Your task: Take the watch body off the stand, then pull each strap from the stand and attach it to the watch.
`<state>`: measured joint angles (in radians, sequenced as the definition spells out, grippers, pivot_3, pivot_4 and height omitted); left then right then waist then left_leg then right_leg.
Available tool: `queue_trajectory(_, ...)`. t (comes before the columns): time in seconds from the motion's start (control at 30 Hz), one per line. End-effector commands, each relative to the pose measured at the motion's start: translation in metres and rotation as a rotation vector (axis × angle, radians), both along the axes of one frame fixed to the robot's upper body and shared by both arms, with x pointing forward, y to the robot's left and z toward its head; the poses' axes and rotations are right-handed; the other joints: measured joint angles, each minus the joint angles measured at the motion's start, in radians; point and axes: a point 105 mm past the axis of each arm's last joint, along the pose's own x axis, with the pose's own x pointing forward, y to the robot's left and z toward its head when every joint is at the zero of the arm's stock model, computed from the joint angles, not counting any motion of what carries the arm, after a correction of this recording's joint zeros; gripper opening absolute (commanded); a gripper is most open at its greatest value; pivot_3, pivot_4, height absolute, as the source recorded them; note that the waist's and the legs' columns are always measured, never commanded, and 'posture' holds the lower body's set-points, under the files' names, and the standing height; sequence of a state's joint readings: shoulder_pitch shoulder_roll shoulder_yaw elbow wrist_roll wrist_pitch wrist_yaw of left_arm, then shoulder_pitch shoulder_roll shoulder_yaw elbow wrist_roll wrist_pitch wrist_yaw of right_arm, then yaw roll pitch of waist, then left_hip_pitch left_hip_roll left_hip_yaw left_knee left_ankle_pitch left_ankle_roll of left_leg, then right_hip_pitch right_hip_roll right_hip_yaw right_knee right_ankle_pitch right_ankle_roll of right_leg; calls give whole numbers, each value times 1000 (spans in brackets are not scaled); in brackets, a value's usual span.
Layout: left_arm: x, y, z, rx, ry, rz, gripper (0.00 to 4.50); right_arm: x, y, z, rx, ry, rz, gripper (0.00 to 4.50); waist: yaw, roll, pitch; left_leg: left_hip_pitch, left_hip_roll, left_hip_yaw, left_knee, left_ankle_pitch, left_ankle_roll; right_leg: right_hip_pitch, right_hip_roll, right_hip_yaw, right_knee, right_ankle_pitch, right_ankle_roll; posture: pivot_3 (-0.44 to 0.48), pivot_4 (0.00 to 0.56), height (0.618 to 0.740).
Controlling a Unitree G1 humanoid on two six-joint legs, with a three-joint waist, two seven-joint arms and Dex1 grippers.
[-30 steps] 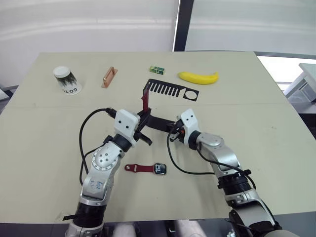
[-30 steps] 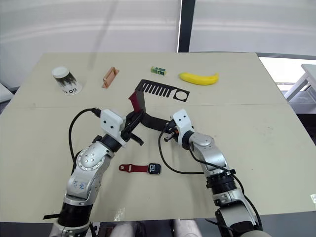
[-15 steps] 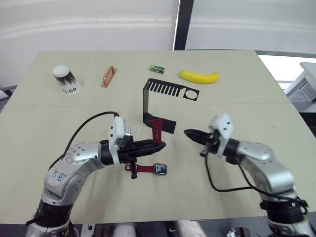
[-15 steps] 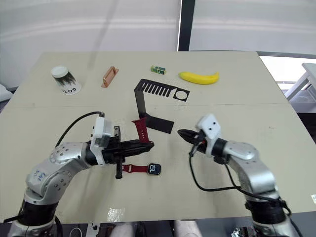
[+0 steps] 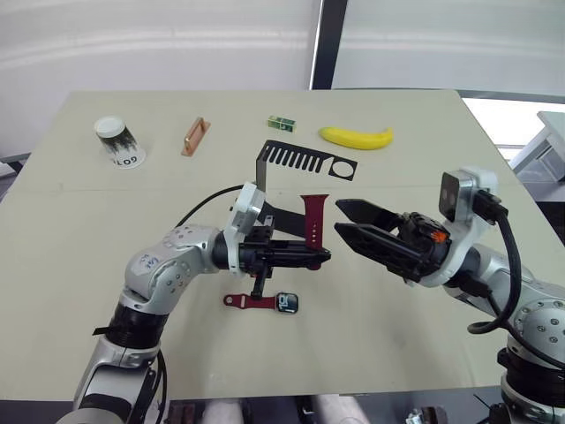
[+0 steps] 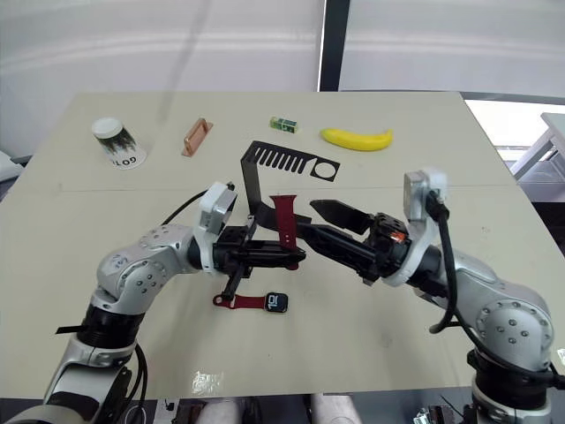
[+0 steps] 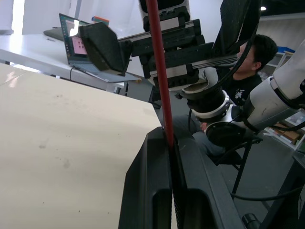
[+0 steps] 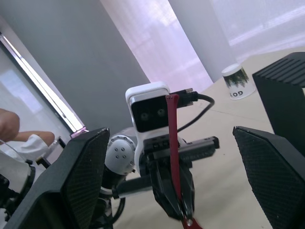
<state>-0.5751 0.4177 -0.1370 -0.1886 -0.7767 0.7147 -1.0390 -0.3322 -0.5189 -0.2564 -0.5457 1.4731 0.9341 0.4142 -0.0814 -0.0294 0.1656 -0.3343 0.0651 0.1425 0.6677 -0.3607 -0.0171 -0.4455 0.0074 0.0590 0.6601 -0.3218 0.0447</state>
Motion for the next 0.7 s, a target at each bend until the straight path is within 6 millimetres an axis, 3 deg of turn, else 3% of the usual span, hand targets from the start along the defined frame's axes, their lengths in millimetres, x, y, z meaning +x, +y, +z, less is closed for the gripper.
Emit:
queue_trajectory(0.03, -3, -3, 4, -11, -25, -27, 0, 3, 9, 5, -17, -10, -43, 4472, -2, 0, 0, 0, 0, 0, 0, 0, 0, 0, 0, 0, 0, 0, 0, 0, 150, 740)
queue_trajectory(0.33, -4, -6, 4, -18, -30, -29, 0, 8, 16, 7, -64, -22, -65, 4472, 1, 0, 0, 0, 0, 0, 0, 0, 0, 0, 0, 0, 0, 0, 0, 0, 150, 740)
queue_trajectory(0.43, -4, -6, 5, -17, -33, -27, 0, 7, 19, 8, -77, -37, -48, 3737, 0, 0, 0, 0, 0, 0, 0, 0, 0, 0, 0, 0, 0, 0, 0, 0, 150, 740)
queue_trajectory(0.5, -4, -6, 5, -18, -34, -25, 0, 6, 20, 9, -69, -43, -41, 2826, 1, 0, 0, 0, 0, 0, 0, 0, 0, 0, 0, 0, 0, 0, 0, 0, 150, 740)
queue_trajectory(0.7, -3, -7, 7, -33, -23, -22, 0, 5, 22, 12, -46, -59, -39, 2826, 1, 0, 0, 0, 0, 0, 0, 0, 0, 0, 0, 0, 0, 0, 0, 0, 150, 740)
